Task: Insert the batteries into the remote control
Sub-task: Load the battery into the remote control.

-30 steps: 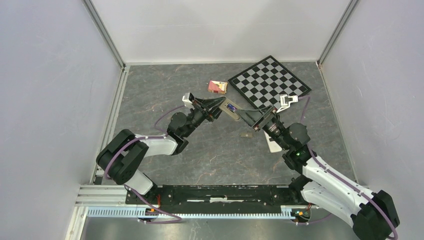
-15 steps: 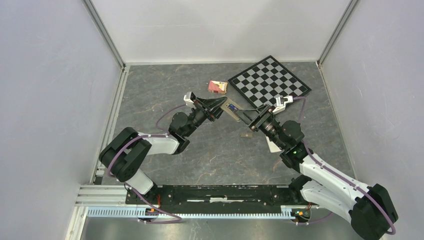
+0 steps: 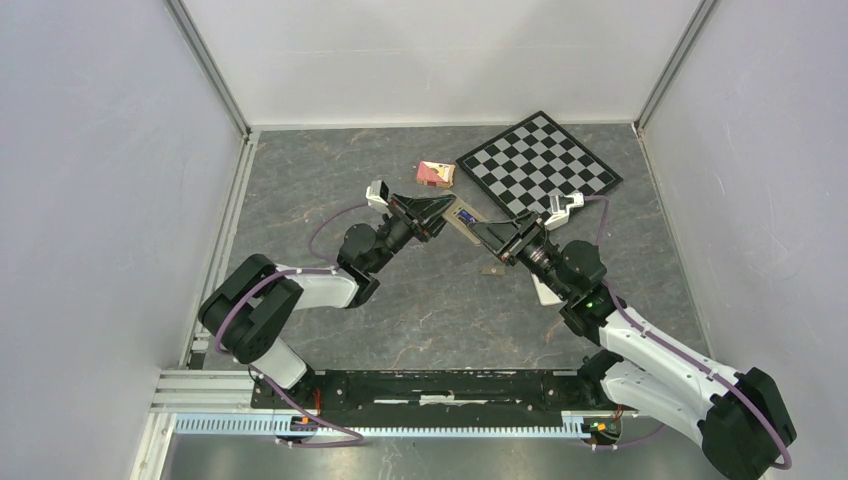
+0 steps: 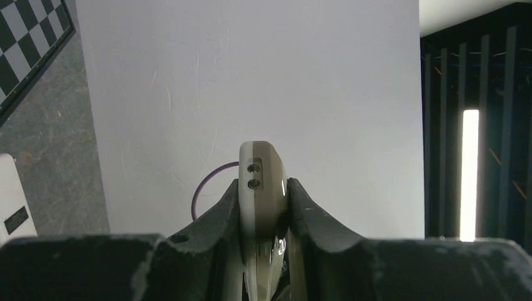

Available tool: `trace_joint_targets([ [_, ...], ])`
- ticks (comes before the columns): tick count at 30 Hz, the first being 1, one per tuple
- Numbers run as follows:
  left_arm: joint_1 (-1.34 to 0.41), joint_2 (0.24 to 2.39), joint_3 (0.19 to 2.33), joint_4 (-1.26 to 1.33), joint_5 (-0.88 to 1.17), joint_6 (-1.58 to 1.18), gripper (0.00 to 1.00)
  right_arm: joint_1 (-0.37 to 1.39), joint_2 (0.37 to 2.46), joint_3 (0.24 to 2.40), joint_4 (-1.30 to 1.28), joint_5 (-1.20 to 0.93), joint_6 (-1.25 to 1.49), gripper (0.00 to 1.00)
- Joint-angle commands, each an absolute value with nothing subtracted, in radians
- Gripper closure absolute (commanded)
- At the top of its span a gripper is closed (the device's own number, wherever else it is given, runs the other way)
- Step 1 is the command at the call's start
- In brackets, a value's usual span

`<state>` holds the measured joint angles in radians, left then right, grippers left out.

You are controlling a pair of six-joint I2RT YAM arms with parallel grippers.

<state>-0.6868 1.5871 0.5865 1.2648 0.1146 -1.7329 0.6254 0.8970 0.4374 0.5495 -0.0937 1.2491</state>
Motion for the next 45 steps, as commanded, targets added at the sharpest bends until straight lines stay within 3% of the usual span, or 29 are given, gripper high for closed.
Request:
trace_joint_targets([
  [1, -0.692, 1.536, 0.633, 1.368, 0.141, -1.624, 0.98, 0.611, 0.907, 0.444, 0.481, -0.080, 1.281, 0.59],
  [8, -0.692, 1.479, 0.637, 1.364, 0.177, -1.467, 0.98, 0.592, 0.909, 0.412, 0.414, -0.096, 1.309, 0.67],
  [10, -0.692, 1.459, 0.634, 1.349, 0.184, -1.420, 0.98, 0.586, 0.910, 0.406, 0.404, -0.106, 1.310, 0.58],
  [12, -0.692, 1.440, 0.637, 1.327, 0.197, -1.368, 0.98, 0.583, 0.898, 0.387, 0.413, -0.102, 1.300, 0.34],
  [14, -0.689, 1.423, 0.641, 1.292, 0.212, -1.320, 0.98, 0.576, 0.870, 0.363, 0.445, -0.087, 1.274, 0.21],
  [20, -0.669, 1.398, 0.654, 1.188, 0.259, -1.243, 0.98, 0.530, 0.820, 0.327, 0.619, -0.169, 1.184, 0.02],
  [31, -0.601, 1.370, 0.641, 1.095, 0.339, -1.166, 0.98, 0.523, 0.880, 0.419, 0.640, -0.329, 1.014, 0.02],
  [36, -0.569, 1.297, 0.585, 0.927, 0.347, -1.002, 0.98, 0.518, 0.896, 0.561, 0.333, -0.310, 0.676, 0.02],
  [41, -0.558, 1.218, 0.520, 0.819, 0.361, -0.879, 0.98, 0.518, 0.987, 0.689, 0.006, -0.175, 0.361, 0.10],
  [45, -0.558, 1.170, 0.461, 0.715, 0.286, -0.837, 0.98, 0.518, 1.107, 0.731, -0.154, -0.046, 0.291, 0.20],
])
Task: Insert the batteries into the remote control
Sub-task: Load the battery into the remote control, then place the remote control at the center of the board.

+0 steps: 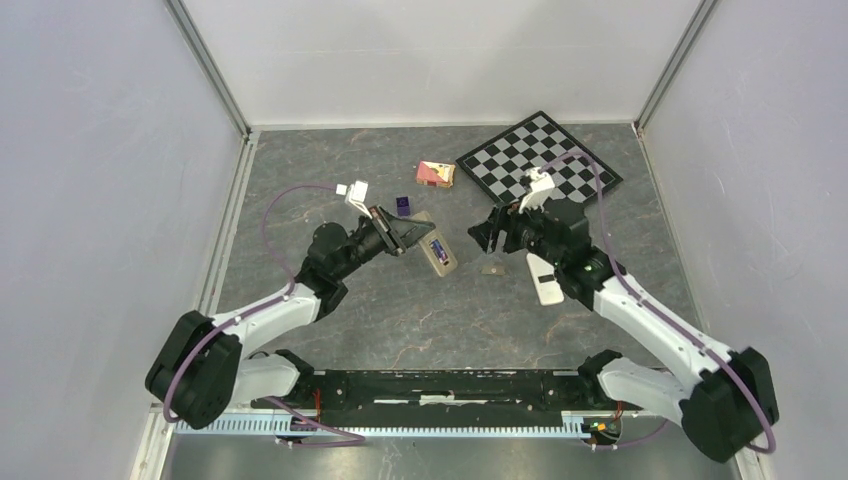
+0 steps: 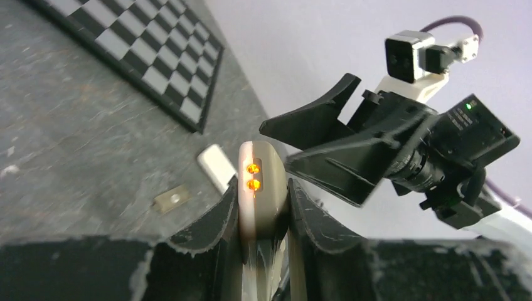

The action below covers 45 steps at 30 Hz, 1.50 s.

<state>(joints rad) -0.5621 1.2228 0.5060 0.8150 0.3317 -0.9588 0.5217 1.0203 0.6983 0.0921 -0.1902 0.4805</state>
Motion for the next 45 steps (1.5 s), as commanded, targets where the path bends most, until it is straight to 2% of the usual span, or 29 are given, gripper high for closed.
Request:
trace_joint_targets([
  [1, -0.559, 1.163, 0.443, 0.708, 0.255, -0.849, 0.98, 0.518, 1.130, 0.718, -0.151, -0.032, 0.298, 0.21],
  [5, -0.573, 1.199, 0.366, 0.750, 0.122, -0.953, 0.98, 0.519, 1.202, 0.656, -0.072, -0.082, 0.358, 0.26],
  [11, -0.617, 1.414, 0.339, 0.938, 0.031, -1.043, 0.97, 0.521, 1.272, 0.584, 0.057, -0.141, 0.413, 0.33],
  [15, -0.647, 1.552, 0.353, 1.032, -0.042, -1.089, 0.96, 0.526, 1.331, 0.608, 0.043, -0.129, 0.398, 0.52],
  [18, -0.661, 1.597, 0.350, 1.072, -0.093, -1.088, 0.93, 0.534, 1.349, 0.612, 0.040, -0.097, 0.405, 0.59],
  [22, -0.685, 1.606, 0.333, 1.035, -0.153, -1.069, 0.77, 0.533, 1.364, 0.614, 0.041, -0.085, 0.424, 0.62],
  [26, -0.708, 1.596, 0.297, 0.979, -0.223, -1.103, 0.64, 0.534, 1.378, 0.615, 0.041, -0.088, 0.433, 0.62],
  [29, -0.715, 1.581, 0.283, 0.921, -0.253, -1.135, 0.59, 0.535, 1.386, 0.621, 0.040, -0.088, 0.444, 0.62],
  [34, -0.719, 1.532, 0.275, 0.787, -0.298, -1.187, 0.43, 0.535, 1.393, 0.629, 0.032, -0.079, 0.455, 0.62],
  [42, -0.730, 1.366, 0.323, 0.425, -0.372, -1.209, 0.19, 0.537, 1.404, 0.642, 0.025, -0.065, 0.469, 0.60],
  [44, -0.737, 1.321, 0.349, 0.302, -0.413, -1.204, 0.11, 0.542, 1.417, 0.658, 0.011, -0.044, 0.472, 0.59],
  [45, -0.743, 1.297, 0.358, 0.239, -0.448, -1.199, 0.03, 0.551, 1.423, 0.667, 0.004, -0.029, 0.473, 0.59],
])
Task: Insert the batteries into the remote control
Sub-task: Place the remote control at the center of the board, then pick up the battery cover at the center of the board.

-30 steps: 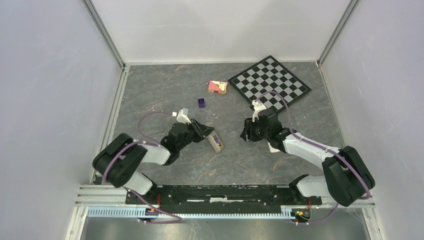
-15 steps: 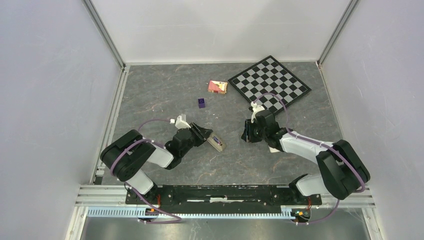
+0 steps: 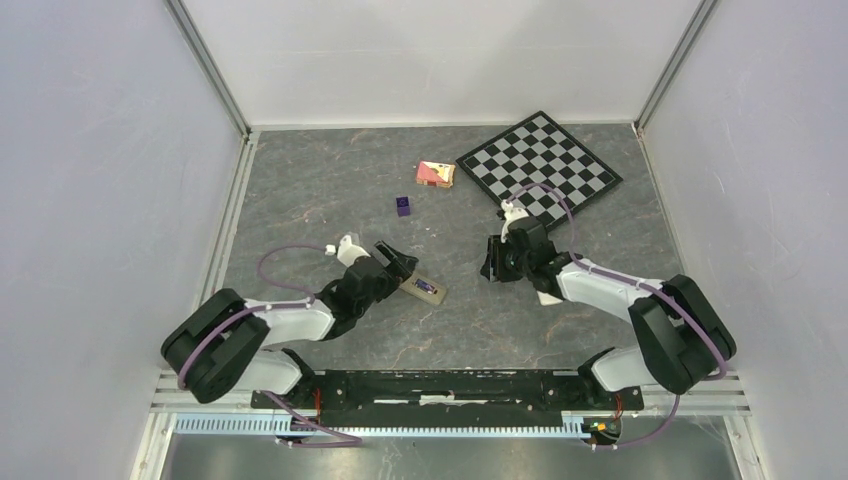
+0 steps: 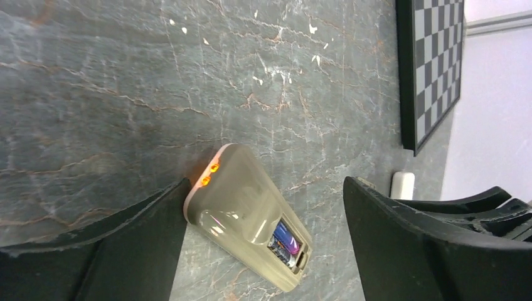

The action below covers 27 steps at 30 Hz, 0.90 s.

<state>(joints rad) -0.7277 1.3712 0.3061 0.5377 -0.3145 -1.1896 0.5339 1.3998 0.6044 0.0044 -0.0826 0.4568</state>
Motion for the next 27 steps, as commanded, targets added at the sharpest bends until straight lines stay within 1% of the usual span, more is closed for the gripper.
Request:
trace_joint_targets([
  [1, -0.747, 1.281, 0.362, 0.201, -0.476, -1.197, 0.01, 0.557, 1.429, 0.675, 0.002, -0.009, 0.476, 0.58],
  [5, -0.746, 1.238, 0.338, 0.151, -0.519, -1.191, 0.00, 0.590, 1.462, 0.710, 0.003, 0.063, 0.488, 0.58],
  [8, -0.747, 1.205, 0.339, 0.077, -0.565, -1.188, 0.00, 0.618, 1.498, 0.748, -0.045, 0.122, 0.494, 0.59],
  [15, -0.747, 1.065, 0.354, 0.013, -0.646, -1.070, 0.00, 0.658, 1.548, 0.790, -0.083, 0.215, 0.498, 0.68],
  [21, -0.745, 0.984, 0.371, 0.037, -0.637, -0.964, 0.00, 0.679, 1.595, 0.817, -0.089, 0.222, 0.500, 0.73],
  [23, -0.745, 0.973, 0.381, 0.037, -0.631, -0.938, 0.00, 0.682, 1.612, 0.826, -0.097, 0.225, 0.504, 0.76],
  [27, -0.740, 0.960, 0.394, 0.044, -0.609, -0.905, 0.00, 0.687, 1.631, 0.825, -0.098, 0.239, 0.512, 0.80],
])
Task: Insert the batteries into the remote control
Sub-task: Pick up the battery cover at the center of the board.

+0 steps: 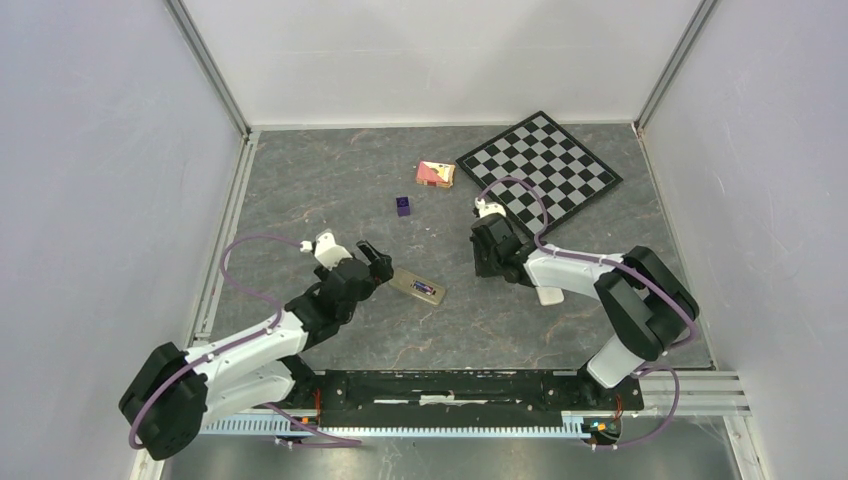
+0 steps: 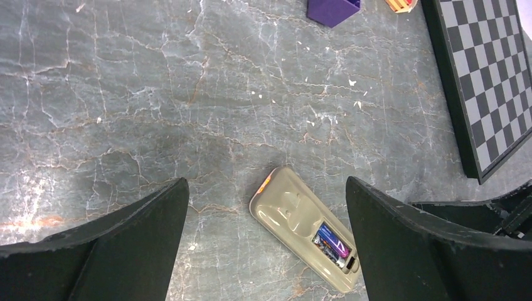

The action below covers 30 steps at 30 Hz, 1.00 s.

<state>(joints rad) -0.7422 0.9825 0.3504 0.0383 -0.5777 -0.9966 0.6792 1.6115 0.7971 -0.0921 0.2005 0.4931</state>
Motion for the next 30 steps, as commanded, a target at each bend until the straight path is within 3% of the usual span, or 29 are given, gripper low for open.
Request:
trace_joint_targets([
  [1, -0.737, 0.960, 0.394, 0.051, -0.600, -0.896, 0.00, 0.688, 1.636, 0.827, -0.100, 0.240, 0.512, 0.80],
  [4, -0.720, 0.962, 0.396, 0.053, -0.567, -0.892, 0.00, 0.689, 1.650, 0.835, -0.112, 0.250, 0.512, 0.84],
  [9, -0.693, 0.962, 0.377, 0.040, -0.512, -0.917, 0.02, 0.692, 1.642, 0.829, -0.133, 0.260, 0.503, 1.00],
  [20, -0.512, 1.105, 0.335, 0.208, -0.073, -0.911, 0.15, 0.691, 1.418, 0.709, 0.088, -0.064, 0.620, 1.00],
  [27, -0.495, 1.223, 0.334, 0.296, -0.007, -0.948, 0.29, 0.692, 1.319, 0.621, 0.312, -0.238, 0.848, 1.00],
  [30, -0.483, 1.276, 0.358, 0.325, -0.009, -0.915, 0.41, 0.692, 1.309, 0.629, 0.309, -0.263, 0.851, 1.00],
])
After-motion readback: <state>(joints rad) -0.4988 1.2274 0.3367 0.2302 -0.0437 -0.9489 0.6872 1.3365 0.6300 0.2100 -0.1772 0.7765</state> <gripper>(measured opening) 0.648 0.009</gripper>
